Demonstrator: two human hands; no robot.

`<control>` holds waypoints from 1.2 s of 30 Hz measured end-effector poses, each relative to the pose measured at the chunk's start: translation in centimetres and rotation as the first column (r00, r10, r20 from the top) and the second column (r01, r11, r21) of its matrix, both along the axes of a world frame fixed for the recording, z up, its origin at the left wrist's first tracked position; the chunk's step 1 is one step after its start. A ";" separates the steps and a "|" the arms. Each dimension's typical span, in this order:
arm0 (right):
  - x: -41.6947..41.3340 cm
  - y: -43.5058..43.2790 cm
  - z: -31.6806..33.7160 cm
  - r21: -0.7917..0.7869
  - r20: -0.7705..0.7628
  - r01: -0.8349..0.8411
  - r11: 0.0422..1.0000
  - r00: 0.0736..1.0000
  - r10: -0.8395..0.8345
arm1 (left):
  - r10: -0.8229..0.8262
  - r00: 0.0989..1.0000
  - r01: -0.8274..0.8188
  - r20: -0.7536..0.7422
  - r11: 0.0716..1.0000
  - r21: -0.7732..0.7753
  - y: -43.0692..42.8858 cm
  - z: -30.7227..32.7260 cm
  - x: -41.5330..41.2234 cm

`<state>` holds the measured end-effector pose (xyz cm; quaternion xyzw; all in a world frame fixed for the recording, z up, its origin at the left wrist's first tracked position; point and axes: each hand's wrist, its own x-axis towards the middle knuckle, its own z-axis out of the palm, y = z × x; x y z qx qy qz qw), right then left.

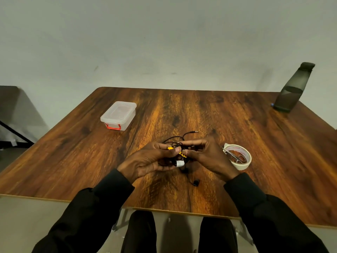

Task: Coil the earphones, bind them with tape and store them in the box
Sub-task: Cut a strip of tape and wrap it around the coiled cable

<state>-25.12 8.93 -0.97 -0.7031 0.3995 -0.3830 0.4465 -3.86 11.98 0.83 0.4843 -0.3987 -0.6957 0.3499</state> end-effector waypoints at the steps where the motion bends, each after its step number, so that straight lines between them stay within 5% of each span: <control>1: 0.0 -0.1 0.3 -0.020 -0.033 -0.027 0.999 0.999 0.027 | -0.004 0.999 0.006 0.042 0.999 -0.033 -0.2 0.0 0.0; 4: -0.4 -0.5 0.8 -0.055 -0.052 -0.067 0.996 0.997 0.064 | 0.029 0.994 -0.018 0.109 0.995 -0.101 -0.7 0.0 0.2; 13: -0.3 -0.2 -0.7 0.078 0.236 0.033 0.996 0.970 -0.051 | 0.206 0.977 -0.193 0.051 0.963 -0.187 -0.8 -0.4 -1.3; 22: -0.9 -0.8 -0.6 0.234 0.337 0.093 0.968 0.926 -0.171 | 0.341 0.905 -0.135 0.254 0.798 -0.587 -1.8 -1.9 -0.4; 26: -2.2 -1.7 -0.3 0.247 0.362 0.176 0.953 0.895 -0.259 | 0.297 0.799 0.130 0.524 0.764 -0.632 -4.6 -5.4 0.7; 29: -3.2 -2.3 0.2 0.263 0.398 0.218 0.940 0.863 -0.311 | 0.268 0.593 0.331 0.759 0.778 -0.534 -5.9 -6.9 -0.2; 34: -4.6 -2.9 0.8 0.248 0.429 0.273 0.929 0.829 -0.358 | 0.255 0.380 0.484 0.889 0.764 -0.426 -7.7 -6.7 -2.9; 36: -4.9 -3.0 1.0 0.246 0.430 0.255 0.935 0.836 -0.341 | 0.212 0.396 0.498 0.893 0.768 -0.403 -8.1 -6.7 -3.4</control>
